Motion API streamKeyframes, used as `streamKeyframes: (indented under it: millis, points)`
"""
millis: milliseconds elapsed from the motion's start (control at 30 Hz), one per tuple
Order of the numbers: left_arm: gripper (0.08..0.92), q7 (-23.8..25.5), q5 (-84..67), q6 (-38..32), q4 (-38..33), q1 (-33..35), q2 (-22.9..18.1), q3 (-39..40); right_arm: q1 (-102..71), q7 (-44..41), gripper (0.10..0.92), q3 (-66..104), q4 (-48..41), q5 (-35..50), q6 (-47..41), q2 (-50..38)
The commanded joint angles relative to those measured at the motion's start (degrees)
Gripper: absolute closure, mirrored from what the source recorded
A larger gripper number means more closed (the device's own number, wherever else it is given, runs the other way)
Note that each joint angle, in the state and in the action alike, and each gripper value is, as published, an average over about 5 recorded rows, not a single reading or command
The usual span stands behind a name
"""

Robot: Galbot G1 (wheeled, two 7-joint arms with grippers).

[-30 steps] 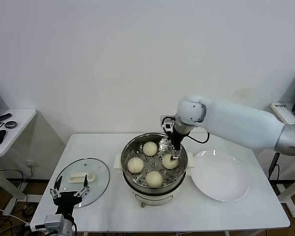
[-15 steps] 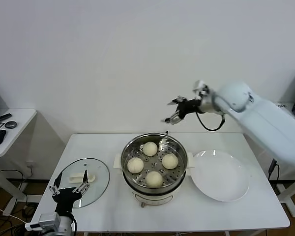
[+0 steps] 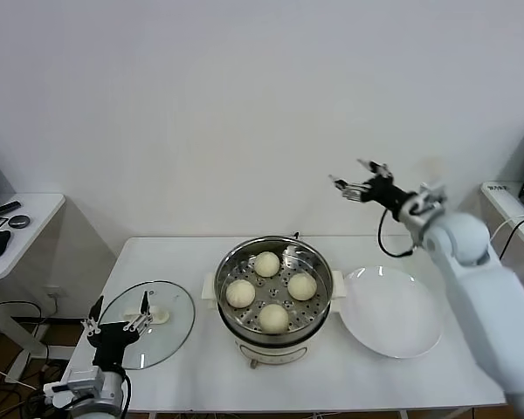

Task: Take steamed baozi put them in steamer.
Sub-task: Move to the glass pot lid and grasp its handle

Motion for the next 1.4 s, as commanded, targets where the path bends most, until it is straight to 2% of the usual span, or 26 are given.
streamKeyframes:
  millis: [33, 167, 233, 333, 433, 500, 600, 667, 833, 1100, 1400]
  points:
    - [0.177, -0.4, 27.8, -7.8, 9.6, -4.2, 3.0, -1.8, -27.4, 8.7, 0.203, 20.8, 5.2, -1.6, 9.2, 13.3]
    - [0.177, -5.1, 54.4, -12.9, 13.8, -5.5, 5.5, -1.9, -31.5, 10.9, 0.203, 19.6, 6.5, -1.8, 9.8, 15.7]
    - [0.177, -11.0, 67.8, -14.2, 16.5, -5.3, 8.0, -0.7, -32.8, 11.2, 0.203, 19.4, 6.9, -2.3, 10.2, 17.0]
    - [0.177, -17.4, 77.3, -16.3, 20.7, -4.0, 13.4, 1.7, -34.0, 11.1, 0.203, 19.1, 7.1, -2.9, 10.5, 17.8]
    - [0.177, -16.7, 81.0, -15.3, 22.7, -1.4, 19.3, 3.8, -34.6, 10.9, 0.203, 18.5, 6.8, -3.4, 10.9, 17.6]
    - [0.177, -13.8, 82.4, -14.4, 23.6, -0.9, 21.2, 4.2, -34.5, 10.9, 0.203, 18.4, 6.5, -3.5, 11.0, 17.7]
    - [0.177, -12.2, 84.4, -15.3, 27.5, -2.1, 21.4, 3.6, -34.2, 11.0, 0.203, 18.3, 6.3, -3.7, 11.1, 18.1]
    - [0.177, -13.2, 84.7, -13.9, 29.6, -2.7, 20.6, 3.4, -34.2, 10.9, 0.203, 18.2, 6.2, -4.0, 11.1, 18.3]
    - [0.177, -12.9, 82.2, -8.6, 29.1, -2.4, 19.7, 4.5, -34.2, 10.9, 0.203, 18.4, 4.9, -4.2, 11.4, 18.1]
    - [0.177, -10.6, 80.4, -8.5, 29.8, -3.5, 19.3, 5.4, -34.3, 10.9, 0.203, 18.6, 4.5, -4.6, 11.7, 18.3]
    - [0.177, -12.0, 79.7, -8.5, 32.5, -6.6, 18.7, 6.4, -34.4, 10.8, 0.203, 18.6, 3.5, -6.2, 12.7, 18.6]
